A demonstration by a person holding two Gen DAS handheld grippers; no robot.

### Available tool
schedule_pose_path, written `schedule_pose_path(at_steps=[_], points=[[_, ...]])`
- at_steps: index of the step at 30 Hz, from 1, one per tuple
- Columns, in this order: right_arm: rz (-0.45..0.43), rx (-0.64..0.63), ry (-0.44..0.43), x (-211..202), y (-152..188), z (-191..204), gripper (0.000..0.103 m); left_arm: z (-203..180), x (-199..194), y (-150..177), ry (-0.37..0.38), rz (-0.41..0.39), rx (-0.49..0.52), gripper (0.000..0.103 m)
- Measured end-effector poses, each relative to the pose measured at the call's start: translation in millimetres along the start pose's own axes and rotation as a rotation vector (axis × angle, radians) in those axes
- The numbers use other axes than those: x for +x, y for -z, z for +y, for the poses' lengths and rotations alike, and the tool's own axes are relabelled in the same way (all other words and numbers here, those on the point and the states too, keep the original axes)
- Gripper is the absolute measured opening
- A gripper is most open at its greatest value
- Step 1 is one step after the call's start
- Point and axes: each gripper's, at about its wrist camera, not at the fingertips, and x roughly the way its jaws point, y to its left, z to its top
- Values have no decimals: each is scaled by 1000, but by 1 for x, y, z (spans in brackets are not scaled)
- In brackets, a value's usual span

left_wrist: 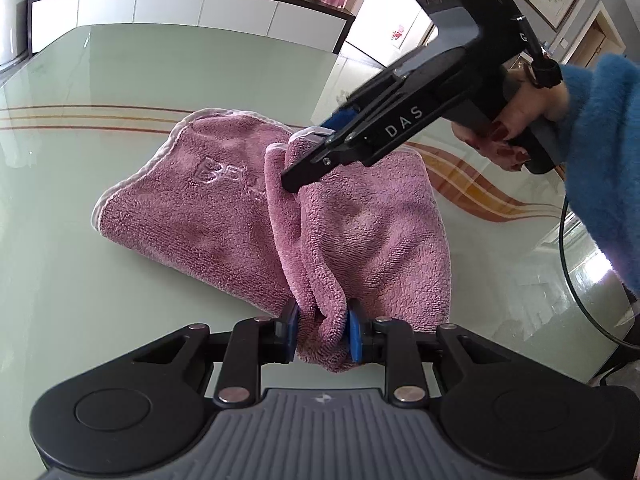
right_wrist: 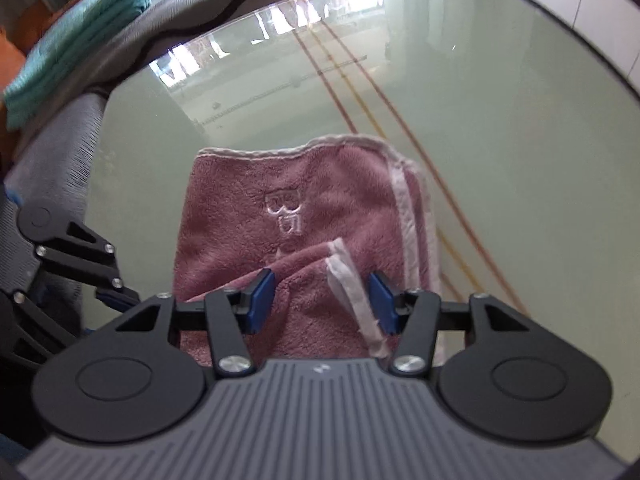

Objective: Fold towel

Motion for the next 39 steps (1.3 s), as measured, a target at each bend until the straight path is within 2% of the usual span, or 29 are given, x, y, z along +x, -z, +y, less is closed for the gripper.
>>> schedule_pose_path(at_steps=[1, 4, 7, 14, 19, 24, 29, 34, 39], points=[[-2, 8, -18, -4, 2, -1, 33, 1, 1, 0, 2, 1, -2, 28], [-32, 25, -45, -13, 4, -3, 25, 2, 1, 0, 6, 0, -1, 28], [-53, 23, -38, -21, 9, 1, 21, -1, 1, -1, -2, -4, 13, 28], [-104, 16, -17, -26, 12, 10, 19, -3, -7, -3, -2, -22, 22, 26], [-159, 24, -7, -45, 16, 11, 19, -8, -17, -10, -12, -53, 46, 24], [-250, 54, -11, -65, 16, 9, 18, -11, -37, -25, -30, -109, 64, 23], [-393, 101, -11, -86, 9, 4, 18, -7, -60, -50, -78, -192, 87, 23], [-436, 148, 31, -68, -7, 2, 18, 16, -59, -70, -144, -216, 74, 23], [-363, 166, 126, -17, -28, 5, 18, 44, -37, -74, -185, -160, 38, 23]])
